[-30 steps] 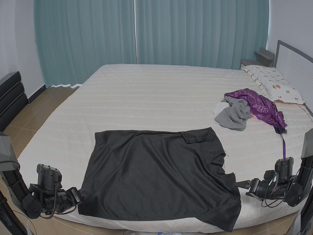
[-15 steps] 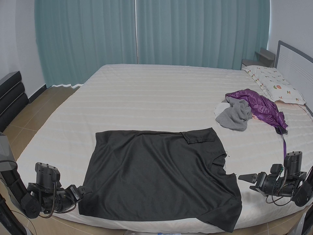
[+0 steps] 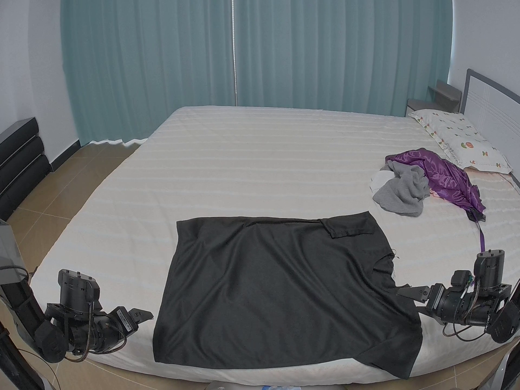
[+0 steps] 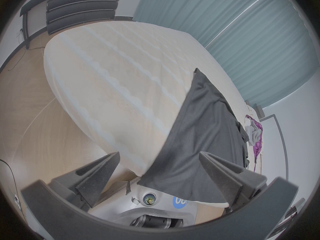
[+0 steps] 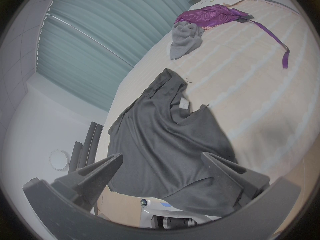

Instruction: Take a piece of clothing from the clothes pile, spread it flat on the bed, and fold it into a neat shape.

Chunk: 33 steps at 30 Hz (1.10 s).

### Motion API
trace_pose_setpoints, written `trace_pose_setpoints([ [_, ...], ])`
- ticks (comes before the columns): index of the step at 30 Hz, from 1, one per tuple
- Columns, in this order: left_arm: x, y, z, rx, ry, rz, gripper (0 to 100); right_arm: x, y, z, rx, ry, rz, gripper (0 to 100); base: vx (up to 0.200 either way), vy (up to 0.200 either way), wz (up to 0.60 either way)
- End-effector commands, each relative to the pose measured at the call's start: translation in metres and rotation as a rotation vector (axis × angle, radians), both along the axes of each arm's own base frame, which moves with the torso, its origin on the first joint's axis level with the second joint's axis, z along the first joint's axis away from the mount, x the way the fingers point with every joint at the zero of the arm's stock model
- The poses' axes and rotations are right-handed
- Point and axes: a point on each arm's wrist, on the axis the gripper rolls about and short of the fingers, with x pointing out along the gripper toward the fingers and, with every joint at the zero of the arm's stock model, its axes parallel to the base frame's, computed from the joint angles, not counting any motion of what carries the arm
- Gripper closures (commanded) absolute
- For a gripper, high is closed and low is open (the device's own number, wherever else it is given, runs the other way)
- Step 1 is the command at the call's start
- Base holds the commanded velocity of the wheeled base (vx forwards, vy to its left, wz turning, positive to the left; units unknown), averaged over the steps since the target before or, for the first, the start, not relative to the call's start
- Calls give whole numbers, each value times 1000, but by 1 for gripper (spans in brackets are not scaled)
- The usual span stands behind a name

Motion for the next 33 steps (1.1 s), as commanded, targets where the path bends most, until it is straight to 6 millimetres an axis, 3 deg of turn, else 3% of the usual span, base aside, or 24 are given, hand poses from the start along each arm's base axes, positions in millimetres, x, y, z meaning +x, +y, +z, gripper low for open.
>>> trace_pose_setpoints([
  [1, 0, 0, 0, 1, 0, 0, 0, -4, 0, -2, -1, 19, 1, 0, 0, 0, 0],
  [30, 0, -2, 3, 2, -17, -2, 0, -3, 0, -8, -3, 47, 6, 0, 0, 0, 0],
  [33, 0, -2, 3, 0, -17, -1, 0, -3, 0, -8, -1, 48, 4, 0, 0, -200, 0],
])
